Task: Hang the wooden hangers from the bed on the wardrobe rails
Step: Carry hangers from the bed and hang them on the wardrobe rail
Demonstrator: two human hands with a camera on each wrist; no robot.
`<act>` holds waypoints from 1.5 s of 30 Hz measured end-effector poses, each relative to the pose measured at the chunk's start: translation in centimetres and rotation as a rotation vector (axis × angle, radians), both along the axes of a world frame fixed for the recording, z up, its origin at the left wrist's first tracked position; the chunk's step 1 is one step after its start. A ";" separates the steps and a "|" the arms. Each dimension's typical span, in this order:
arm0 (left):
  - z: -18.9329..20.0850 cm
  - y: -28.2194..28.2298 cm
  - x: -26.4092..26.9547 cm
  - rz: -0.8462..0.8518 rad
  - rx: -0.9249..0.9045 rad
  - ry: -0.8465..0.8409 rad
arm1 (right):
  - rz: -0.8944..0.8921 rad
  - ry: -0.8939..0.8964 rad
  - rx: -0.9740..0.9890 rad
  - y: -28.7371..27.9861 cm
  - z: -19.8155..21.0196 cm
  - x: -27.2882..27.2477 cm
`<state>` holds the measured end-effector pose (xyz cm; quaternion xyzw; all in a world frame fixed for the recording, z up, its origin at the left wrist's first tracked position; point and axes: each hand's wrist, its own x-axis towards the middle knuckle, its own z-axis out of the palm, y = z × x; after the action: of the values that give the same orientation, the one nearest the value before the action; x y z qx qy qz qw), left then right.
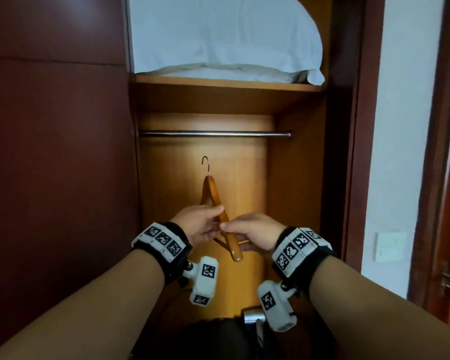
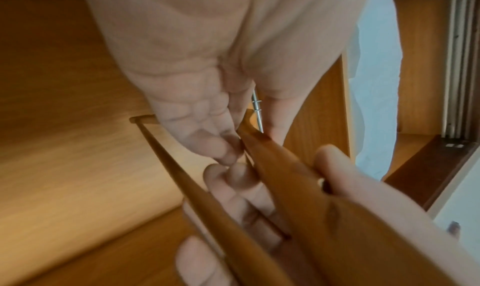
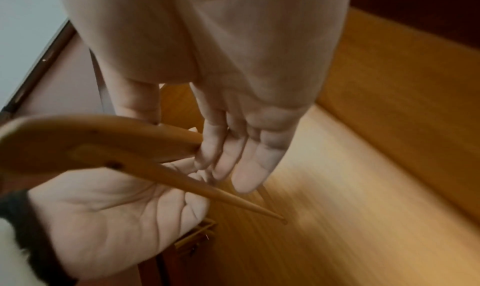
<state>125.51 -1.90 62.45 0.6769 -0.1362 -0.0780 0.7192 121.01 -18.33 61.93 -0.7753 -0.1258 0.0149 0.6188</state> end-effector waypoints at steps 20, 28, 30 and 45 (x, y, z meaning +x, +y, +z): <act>9.7 1.1 9.3 0.425 0.001 -0.208 | 0.199 -0.204 0.221 4.1 9.7 19.5; 9.4 1.0 12.0 0.635 0.019 -0.226 | 0.252 -0.277 0.154 7.2 9.7 24.7; 9.0 1.2 12.4 0.666 0.018 -0.214 | 0.249 -0.310 0.116 8.1 9.5 25.5; 7.1 3.7 11.9 0.727 0.085 -0.128 | 0.236 -0.474 -0.065 13.8 6.3 26.8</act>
<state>137.36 1.77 69.54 0.7139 0.0717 0.2192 0.6612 147.77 -4.50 68.23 -0.7567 -0.3562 -0.0911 0.5406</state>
